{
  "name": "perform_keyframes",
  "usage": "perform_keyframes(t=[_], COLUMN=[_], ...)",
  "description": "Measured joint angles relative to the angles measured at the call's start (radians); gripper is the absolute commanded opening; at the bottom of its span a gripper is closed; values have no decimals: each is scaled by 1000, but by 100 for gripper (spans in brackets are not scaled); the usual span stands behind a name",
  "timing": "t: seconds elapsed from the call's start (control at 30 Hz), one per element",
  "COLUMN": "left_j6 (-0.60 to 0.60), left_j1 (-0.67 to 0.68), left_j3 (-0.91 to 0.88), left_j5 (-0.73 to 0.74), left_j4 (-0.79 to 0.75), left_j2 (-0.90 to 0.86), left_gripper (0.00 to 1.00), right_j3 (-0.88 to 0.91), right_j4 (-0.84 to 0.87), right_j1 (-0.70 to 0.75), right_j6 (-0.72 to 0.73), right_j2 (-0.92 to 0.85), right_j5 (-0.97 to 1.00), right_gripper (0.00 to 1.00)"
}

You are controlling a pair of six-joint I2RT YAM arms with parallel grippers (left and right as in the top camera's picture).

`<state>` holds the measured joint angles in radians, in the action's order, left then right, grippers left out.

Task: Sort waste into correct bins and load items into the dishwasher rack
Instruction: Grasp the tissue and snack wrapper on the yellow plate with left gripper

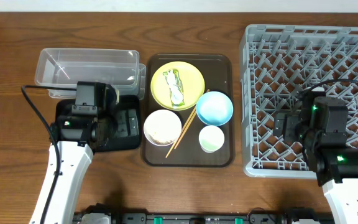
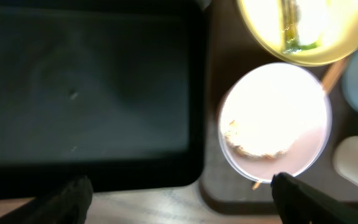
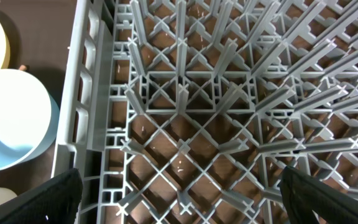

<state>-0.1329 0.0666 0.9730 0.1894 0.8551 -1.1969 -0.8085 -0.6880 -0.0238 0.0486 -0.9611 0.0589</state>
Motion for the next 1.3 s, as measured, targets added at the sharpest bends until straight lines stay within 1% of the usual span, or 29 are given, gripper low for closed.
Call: perform_keyframes(t=[0.17, 0.37, 0.53, 0.67, 0.93, 1.2, 1.23, 1.3], left_j6=[-2, -20, -20, -3, 2, 1, 1, -2], left_j1=[0, 35, 121, 190, 241, 274, 278, 286], left_j3=[0, 31, 125, 154, 155, 155, 155, 155], left_j5=[38, 47, 31, 17, 14, 14, 13, 14], left_j4=[-93, -273, -425, -555, -631, -686, -688, -700], left_j2=[0, -30, -131, -248, -503, -656, -666, -695], left_gripper=[89, 89, 89, 89, 89, 88, 88, 84], right_j3=[0, 0, 0, 0, 0, 0, 0, 0], right_j4=[0, -2, -2, -3, -3, -3, -3, -3], right_j1=[0, 0, 0, 0, 0, 0, 0, 0], right_j6=[0, 0, 0, 0, 0, 0, 0, 0], right_j2=[-1, -1, -1, -1, -1, -1, -1, -1], right_j5=[-3, -25, -31, -34, -37, -37, -37, -37], right_gripper=[99, 99, 99, 99, 99, 99, 99, 99])
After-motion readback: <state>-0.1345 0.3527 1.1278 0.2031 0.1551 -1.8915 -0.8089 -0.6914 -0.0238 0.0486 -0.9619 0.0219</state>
